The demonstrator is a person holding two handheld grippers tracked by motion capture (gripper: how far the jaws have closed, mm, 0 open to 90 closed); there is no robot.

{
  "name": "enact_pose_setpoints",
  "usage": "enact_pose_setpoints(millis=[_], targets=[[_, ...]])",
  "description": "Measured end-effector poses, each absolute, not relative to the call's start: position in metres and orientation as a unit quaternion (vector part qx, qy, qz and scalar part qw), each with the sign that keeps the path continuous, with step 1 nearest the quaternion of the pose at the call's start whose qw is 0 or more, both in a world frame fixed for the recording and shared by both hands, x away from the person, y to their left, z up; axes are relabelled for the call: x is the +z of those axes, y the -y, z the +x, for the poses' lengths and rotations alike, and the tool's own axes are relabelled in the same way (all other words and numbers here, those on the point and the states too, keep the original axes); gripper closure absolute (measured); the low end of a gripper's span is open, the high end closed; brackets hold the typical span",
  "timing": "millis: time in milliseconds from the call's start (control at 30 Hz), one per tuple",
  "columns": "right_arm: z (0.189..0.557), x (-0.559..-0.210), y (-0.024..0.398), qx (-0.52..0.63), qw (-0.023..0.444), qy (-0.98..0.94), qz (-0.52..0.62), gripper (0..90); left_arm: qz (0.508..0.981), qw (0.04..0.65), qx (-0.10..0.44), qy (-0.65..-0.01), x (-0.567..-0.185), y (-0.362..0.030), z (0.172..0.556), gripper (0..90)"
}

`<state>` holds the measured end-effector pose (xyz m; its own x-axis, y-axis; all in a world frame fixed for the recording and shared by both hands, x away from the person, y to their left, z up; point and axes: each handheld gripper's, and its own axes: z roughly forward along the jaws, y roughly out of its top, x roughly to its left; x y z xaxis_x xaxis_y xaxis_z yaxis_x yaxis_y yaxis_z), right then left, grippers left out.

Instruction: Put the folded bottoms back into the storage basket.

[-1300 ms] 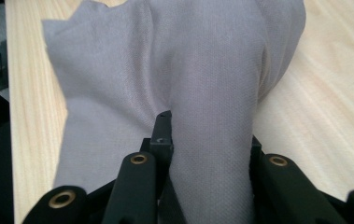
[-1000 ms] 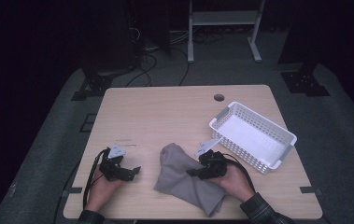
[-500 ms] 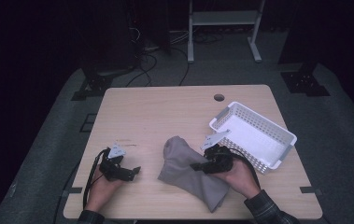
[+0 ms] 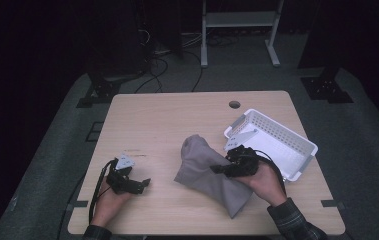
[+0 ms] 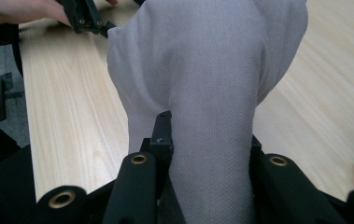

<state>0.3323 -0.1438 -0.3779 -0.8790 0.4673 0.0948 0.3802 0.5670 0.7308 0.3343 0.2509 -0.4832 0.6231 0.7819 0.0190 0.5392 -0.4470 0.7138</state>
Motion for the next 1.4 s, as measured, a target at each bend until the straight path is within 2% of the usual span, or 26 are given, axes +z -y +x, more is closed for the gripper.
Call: enact_pose_setpoints(millis=[1400], targets=[[0.369, -0.310, 0.221, 0.398, 0.125, -0.858, 0.301, 68.6, 0.832, 0.345, 0.177, -0.396, -0.483, -0.251, 0.334, 0.0]])
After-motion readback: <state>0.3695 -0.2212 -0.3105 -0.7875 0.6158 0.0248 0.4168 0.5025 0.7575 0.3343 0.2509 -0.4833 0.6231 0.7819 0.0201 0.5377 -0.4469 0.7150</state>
